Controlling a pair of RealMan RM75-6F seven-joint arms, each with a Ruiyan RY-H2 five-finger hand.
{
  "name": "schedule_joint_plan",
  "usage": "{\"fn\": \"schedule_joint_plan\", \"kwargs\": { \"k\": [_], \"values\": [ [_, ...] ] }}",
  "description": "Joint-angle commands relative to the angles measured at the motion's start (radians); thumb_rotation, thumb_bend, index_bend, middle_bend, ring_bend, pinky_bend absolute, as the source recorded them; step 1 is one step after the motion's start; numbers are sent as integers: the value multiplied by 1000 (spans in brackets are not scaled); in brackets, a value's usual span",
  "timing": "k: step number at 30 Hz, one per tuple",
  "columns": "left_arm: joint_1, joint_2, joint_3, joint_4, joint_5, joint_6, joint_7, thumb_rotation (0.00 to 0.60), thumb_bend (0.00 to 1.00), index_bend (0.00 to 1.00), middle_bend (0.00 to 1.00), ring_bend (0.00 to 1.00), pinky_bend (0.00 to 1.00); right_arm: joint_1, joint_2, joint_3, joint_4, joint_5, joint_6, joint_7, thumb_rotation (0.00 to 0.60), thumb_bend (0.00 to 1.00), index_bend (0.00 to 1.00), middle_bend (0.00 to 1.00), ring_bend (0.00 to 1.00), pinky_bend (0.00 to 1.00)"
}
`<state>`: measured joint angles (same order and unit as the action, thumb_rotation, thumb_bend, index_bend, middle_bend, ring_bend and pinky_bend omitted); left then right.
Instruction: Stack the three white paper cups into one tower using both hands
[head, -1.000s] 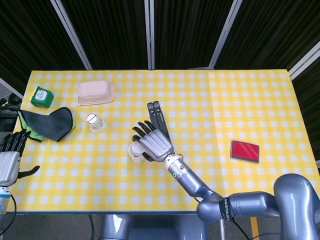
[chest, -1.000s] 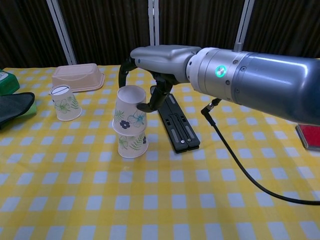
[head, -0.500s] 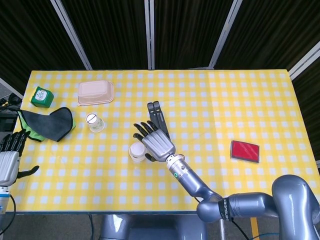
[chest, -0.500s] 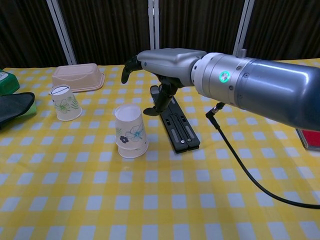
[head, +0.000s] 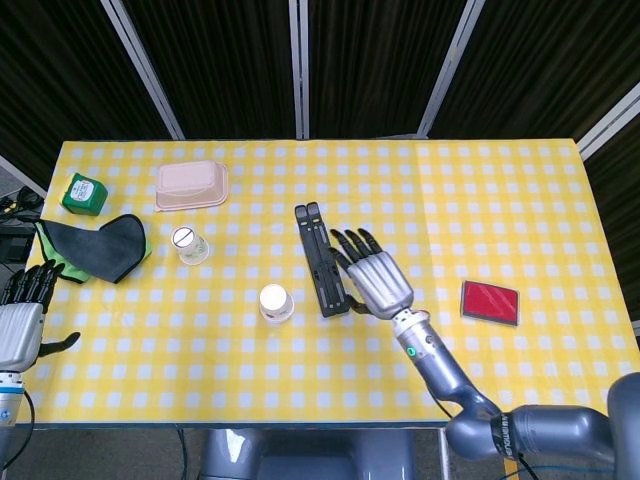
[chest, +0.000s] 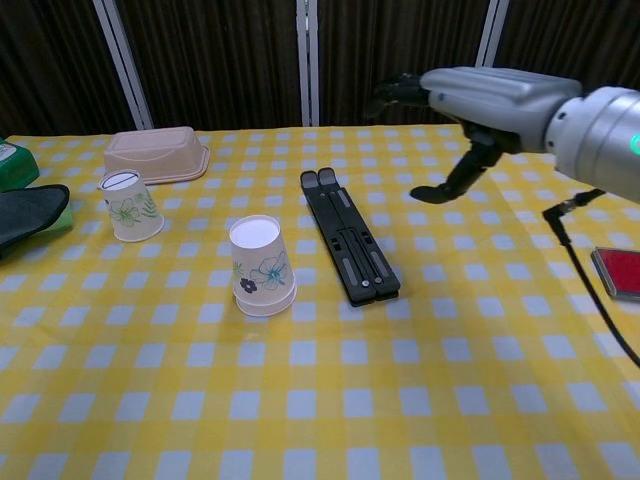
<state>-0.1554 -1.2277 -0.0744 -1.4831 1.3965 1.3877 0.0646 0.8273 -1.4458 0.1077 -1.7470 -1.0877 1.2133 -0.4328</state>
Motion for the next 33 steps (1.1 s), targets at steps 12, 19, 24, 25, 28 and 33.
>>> {"fn": "schedule_joint_plan", "kwargs": {
  "k": [12, 19, 24, 25, 28, 33],
  "values": [
    [-54, 20, -23, -59, -14, -65, 43, 600, 0, 0, 0, 0, 0, -390, 126, -195, 292, -192, 271, 438, 600, 196, 135, 0, 0, 0],
    [-175, 97, -110, -122, -107, -233, 57, 600, 24, 12, 0, 0, 0, -431, 141, -180, 343, -263, 314, 526, 600, 196, 135, 0, 0, 0],
    [-302, 121, -185, -93, -228, -402, 100, 600, 42, 164, 0, 0, 0, -442, 153, -166, 342, -292, 312, 572, 600, 196, 135, 0, 0, 0],
    [-328, 120, -195, -80, -257, -441, 111, 600, 42, 184, 0, 0, 0, -444, 156, -163, 342, -296, 312, 580, 600, 196, 135, 0, 0, 0],
    [-417, 104, -219, -19, -362, -565, 156, 600, 46, 231, 0, 0, 0, -451, 166, -150, 342, -310, 312, 607, 600, 196, 135, 0, 0, 0],
    [-547, 47, -224, 100, -514, -700, 246, 600, 49, 238, 0, 0, 0, -461, 183, -133, 342, -324, 304, 650, 600, 196, 135, 0, 0, 0]
  ]
}}
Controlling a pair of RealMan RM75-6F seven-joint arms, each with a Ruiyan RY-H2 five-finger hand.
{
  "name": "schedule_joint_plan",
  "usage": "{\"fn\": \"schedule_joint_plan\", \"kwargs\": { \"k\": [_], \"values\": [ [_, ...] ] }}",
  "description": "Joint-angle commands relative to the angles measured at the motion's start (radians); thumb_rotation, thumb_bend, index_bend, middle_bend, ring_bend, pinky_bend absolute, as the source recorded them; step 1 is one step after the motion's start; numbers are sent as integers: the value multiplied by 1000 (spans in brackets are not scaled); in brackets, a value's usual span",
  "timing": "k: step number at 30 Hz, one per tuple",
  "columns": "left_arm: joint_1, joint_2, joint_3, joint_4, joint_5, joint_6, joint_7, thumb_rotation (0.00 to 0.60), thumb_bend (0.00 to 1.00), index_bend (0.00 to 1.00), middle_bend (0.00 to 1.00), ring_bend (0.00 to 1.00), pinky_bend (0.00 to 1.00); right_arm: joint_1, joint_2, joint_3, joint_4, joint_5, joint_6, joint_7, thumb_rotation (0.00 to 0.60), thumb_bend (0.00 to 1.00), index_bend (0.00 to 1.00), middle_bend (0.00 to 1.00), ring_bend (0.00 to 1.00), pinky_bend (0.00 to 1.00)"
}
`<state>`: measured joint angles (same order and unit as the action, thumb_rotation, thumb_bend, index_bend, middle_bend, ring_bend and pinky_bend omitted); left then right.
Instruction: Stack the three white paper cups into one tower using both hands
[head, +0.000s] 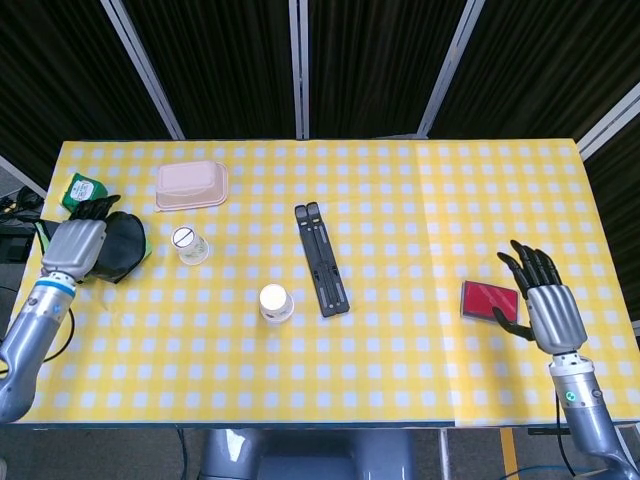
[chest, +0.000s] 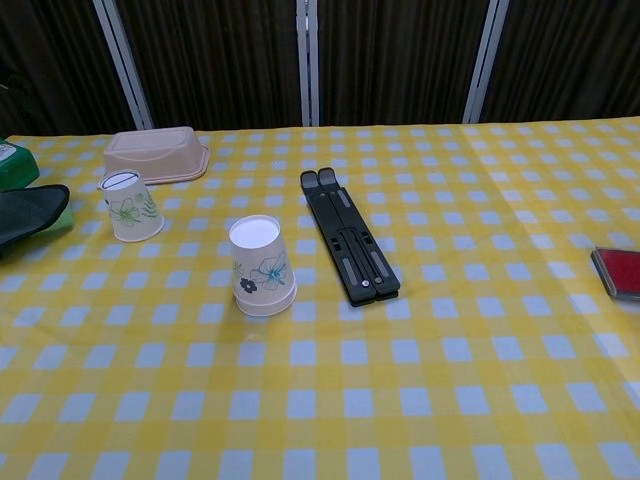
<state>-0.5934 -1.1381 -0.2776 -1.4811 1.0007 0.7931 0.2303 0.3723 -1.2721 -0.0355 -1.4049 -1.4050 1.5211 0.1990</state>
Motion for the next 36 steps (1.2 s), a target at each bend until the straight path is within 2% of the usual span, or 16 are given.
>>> {"fn": "schedule_joint_plan", "kwargs": {
  "k": [1, 7, 16, 21, 25, 32, 36],
  "values": [
    [-139, -57, -16, 125, -155, -132, 103, 600, 49, 237, 0, 0, 0, -9, 13, 16, 1, -9, -3, 30, 600, 196, 135, 0, 0, 0],
    [-264, -114, 26, 226, -329, -235, 187, 600, 49, 249, 0, 0, 0, -22, 23, 36, 7, -19, -12, 65, 600, 197, 136, 0, 0, 0],
    [-382, -209, 117, 308, -483, -270, 261, 600, 51, 265, 0, 0, 0, -38, 31, 62, 7, -25, -26, 84, 600, 196, 136, 0, 0, 0],
    [-406, -228, 142, 312, -504, -258, 273, 600, 53, 283, 0, 0, 0, -42, 31, 74, 10, -23, -36, 88, 600, 196, 136, 0, 0, 0],
    [-422, -241, 162, 314, -521, -247, 274, 600, 122, 308, 0, 0, 0, -48, 31, 80, 8, -34, -39, 85, 600, 196, 136, 0, 0, 0],
    [-430, -246, 186, 316, -528, -229, 265, 600, 123, 346, 0, 0, 0, -56, 31, 91, 3, -43, -47, 81, 600, 196, 136, 0, 0, 0],
    [-433, -248, 194, 318, -528, -221, 257, 600, 191, 398, 0, 0, 0, -60, 32, 98, 2, -48, -49, 81, 600, 196, 136, 0, 0, 0]
  ]
}}
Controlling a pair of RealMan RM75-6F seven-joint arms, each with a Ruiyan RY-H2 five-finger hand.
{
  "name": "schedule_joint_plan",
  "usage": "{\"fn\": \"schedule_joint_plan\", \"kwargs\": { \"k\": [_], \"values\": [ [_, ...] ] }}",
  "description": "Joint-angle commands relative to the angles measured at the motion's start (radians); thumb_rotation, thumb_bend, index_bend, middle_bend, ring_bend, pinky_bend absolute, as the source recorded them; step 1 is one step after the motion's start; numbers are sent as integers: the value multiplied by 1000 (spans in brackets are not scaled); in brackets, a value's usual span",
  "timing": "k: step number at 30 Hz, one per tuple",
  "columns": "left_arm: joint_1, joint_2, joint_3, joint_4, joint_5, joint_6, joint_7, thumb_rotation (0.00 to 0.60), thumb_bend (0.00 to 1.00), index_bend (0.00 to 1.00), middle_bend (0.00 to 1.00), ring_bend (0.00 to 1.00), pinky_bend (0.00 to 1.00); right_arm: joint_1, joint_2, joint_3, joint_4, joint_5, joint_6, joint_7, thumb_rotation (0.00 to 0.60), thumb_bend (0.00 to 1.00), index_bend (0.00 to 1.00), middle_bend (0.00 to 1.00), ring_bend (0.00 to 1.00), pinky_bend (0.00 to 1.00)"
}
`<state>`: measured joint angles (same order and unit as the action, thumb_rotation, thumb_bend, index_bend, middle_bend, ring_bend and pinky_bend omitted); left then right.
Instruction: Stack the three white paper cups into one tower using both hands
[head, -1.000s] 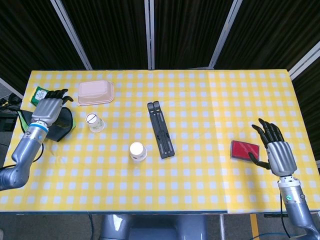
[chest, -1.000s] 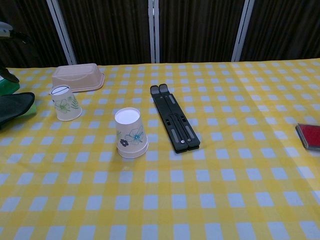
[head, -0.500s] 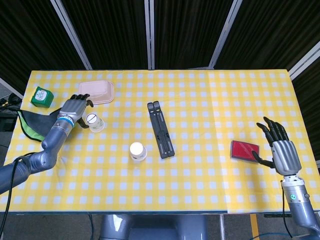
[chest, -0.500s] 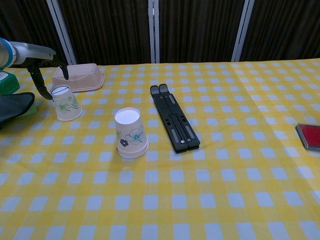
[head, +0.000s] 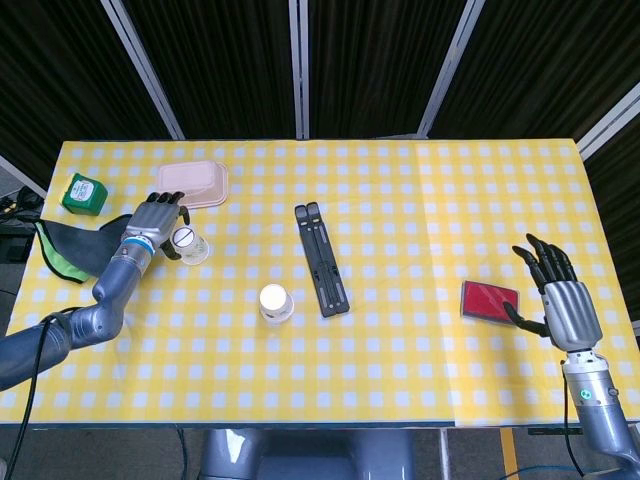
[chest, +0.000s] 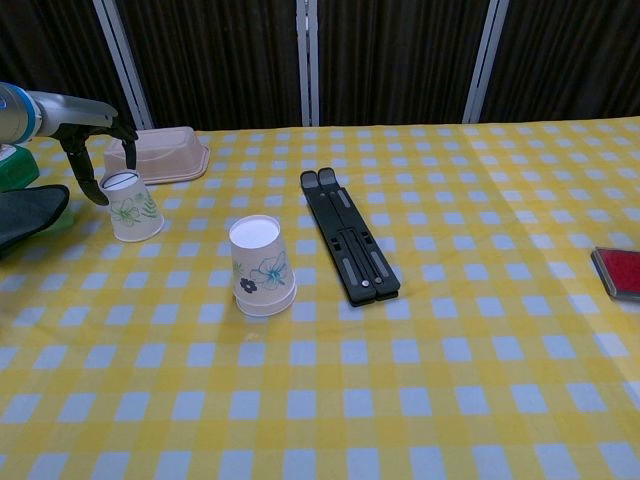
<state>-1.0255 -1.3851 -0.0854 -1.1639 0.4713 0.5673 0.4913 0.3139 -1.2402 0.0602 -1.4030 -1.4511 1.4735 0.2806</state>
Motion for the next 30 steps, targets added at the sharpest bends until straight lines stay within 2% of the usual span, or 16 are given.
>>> {"fn": "schedule_joint_plan", "kwargs": {
  "k": [1, 8, 13, 20, 23, 30],
  "values": [
    [-1, -2, 1, 1, 4, 9, -7, 600, 198, 403, 0, 0, 0, -2, 0, 3, -1, -2, -3, -1, 600, 196, 136, 0, 0, 0],
    [3, 3, 5, -11, 30, 24, -31, 600, 288, 427, 0, 0, 0, -9, 0, 12, -3, -10, -8, -5, 600, 196, 136, 0, 0, 0],
    [10, 36, -13, -63, 73, 57, -59, 600, 289, 425, 0, 0, 0, -13, -1, 17, -5, -15, -12, -9, 600, 196, 136, 0, 0, 0],
    [35, 157, -75, -267, 217, 174, -113, 600, 288, 425, 0, 0, 0, -17, -3, 23, -8, -23, -13, -18, 600, 196, 136, 0, 0, 0],
    [61, 233, -101, -413, 318, 251, -138, 600, 289, 426, 0, 0, 0, -18, -3, 27, -8, -25, -20, -17, 600, 196, 136, 0, 0, 0],
    [78, 325, -108, -628, 437, 305, -123, 600, 288, 424, 0, 0, 0, -21, -5, 37, -5, -25, -28, -16, 600, 196, 136, 0, 0, 0]
  ]
}}
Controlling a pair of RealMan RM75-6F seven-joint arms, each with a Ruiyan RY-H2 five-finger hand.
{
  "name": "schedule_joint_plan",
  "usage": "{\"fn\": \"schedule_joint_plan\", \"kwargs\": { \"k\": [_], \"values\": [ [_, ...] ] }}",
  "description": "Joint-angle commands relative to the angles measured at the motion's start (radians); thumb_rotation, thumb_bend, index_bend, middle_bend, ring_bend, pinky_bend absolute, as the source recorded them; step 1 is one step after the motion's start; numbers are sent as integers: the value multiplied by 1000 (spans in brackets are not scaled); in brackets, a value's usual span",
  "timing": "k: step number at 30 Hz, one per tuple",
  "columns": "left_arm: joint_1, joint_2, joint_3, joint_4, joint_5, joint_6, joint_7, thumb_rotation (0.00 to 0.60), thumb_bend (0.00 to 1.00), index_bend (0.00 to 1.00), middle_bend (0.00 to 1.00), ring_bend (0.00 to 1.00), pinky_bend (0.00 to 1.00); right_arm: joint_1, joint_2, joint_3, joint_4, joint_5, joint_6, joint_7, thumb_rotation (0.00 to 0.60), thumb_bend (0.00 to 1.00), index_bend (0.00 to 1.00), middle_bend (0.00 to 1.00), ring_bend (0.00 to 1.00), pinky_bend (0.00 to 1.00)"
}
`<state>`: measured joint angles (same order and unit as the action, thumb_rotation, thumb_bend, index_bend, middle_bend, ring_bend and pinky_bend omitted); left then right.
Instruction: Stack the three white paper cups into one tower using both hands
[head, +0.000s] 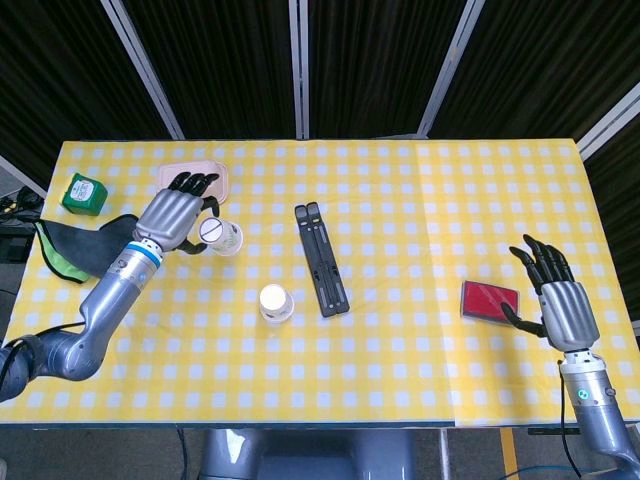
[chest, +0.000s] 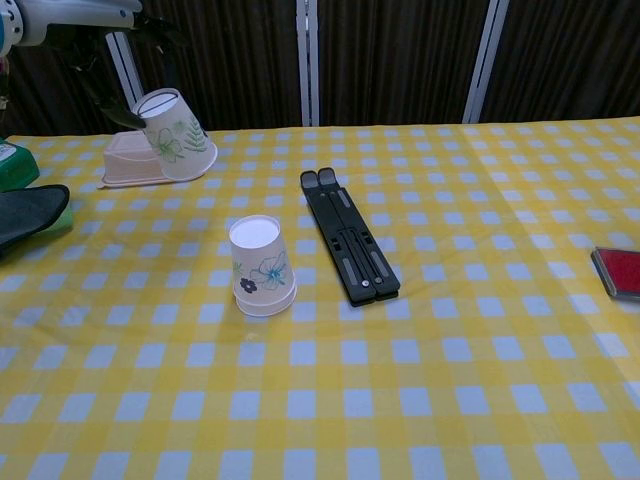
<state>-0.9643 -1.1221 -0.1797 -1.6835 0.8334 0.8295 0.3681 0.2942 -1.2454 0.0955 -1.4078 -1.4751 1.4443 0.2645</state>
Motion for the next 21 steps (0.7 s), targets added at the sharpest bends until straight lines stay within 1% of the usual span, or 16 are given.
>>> {"fn": "schedule_joint_plan", "kwargs": {
  "k": [1, 4, 10, 15, 21],
  "values": [
    [18, 70, -13, -132, 85, 45, 2, 600, 289, 422, 0, 0, 0, -2, 0, 3, 0, -2, 2, 1, 600, 196, 136, 0, 0, 0],
    [17, 91, 0, -212, 138, 41, 24, 600, 290, 417, 0, 0, 0, -6, 3, 7, -1, -3, 1, 8, 600, 196, 136, 0, 0, 0],
    [6, 80, 20, -263, 162, 25, 49, 600, 289, 407, 0, 0, 0, -10, 5, 13, -1, -4, -3, 14, 600, 197, 136, 0, 0, 0],
    [-11, 44, 37, -265, 147, 27, 94, 600, 289, 408, 0, 0, 0, -14, 8, 19, -3, -8, -1, 21, 600, 197, 136, 0, 0, 0],
    [-26, 13, 46, -253, 122, 26, 118, 600, 289, 413, 0, 0, 0, -18, 11, 23, -3, -9, -2, 28, 600, 196, 135, 0, 0, 0]
  ]
}}
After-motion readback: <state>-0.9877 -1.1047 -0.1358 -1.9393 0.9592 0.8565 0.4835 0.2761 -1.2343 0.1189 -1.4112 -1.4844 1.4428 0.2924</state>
